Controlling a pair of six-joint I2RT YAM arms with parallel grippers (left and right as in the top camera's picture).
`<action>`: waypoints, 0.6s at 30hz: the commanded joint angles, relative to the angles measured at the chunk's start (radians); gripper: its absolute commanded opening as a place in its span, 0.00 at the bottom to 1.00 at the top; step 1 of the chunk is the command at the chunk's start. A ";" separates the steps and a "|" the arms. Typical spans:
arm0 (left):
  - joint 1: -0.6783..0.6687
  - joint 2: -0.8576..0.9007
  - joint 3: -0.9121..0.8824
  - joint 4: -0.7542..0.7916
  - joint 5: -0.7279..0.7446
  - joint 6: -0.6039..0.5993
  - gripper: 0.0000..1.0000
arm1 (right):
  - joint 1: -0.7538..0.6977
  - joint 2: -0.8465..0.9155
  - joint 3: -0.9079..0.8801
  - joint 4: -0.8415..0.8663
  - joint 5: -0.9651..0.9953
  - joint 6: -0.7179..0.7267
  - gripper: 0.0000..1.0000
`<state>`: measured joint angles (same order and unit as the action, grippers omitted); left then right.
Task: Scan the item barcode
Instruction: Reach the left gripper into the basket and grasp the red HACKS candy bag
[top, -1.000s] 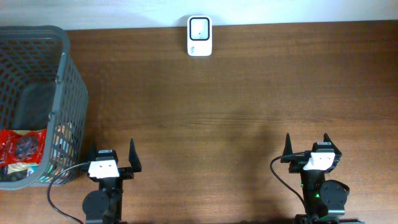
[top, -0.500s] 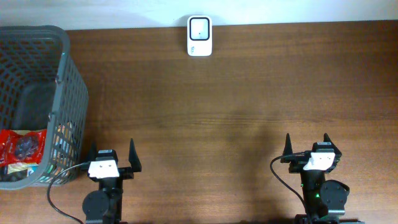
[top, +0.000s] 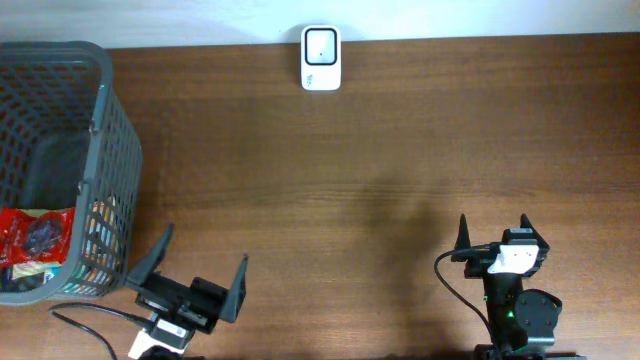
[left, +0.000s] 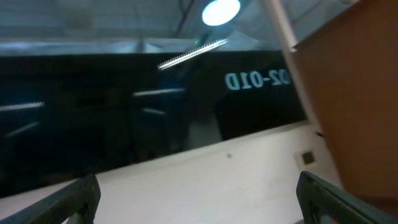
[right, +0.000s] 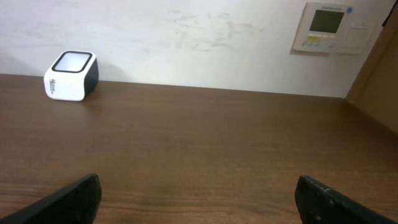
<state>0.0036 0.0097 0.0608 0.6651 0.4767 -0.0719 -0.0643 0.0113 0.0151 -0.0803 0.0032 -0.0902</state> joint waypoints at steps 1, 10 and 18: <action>0.006 0.006 0.172 -0.164 0.021 0.043 0.99 | 0.006 -0.006 -0.010 0.000 0.006 -0.007 0.98; 0.006 0.359 0.796 -0.865 0.008 0.224 0.99 | 0.006 -0.006 -0.010 -0.001 0.006 -0.007 0.98; 0.006 0.687 1.108 -1.035 -0.494 0.198 0.99 | 0.006 -0.006 -0.010 -0.001 0.006 -0.007 0.99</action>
<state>0.0044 0.5518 0.9653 -0.2680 0.3637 0.1349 -0.0643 0.0120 0.0147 -0.0795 0.0036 -0.0902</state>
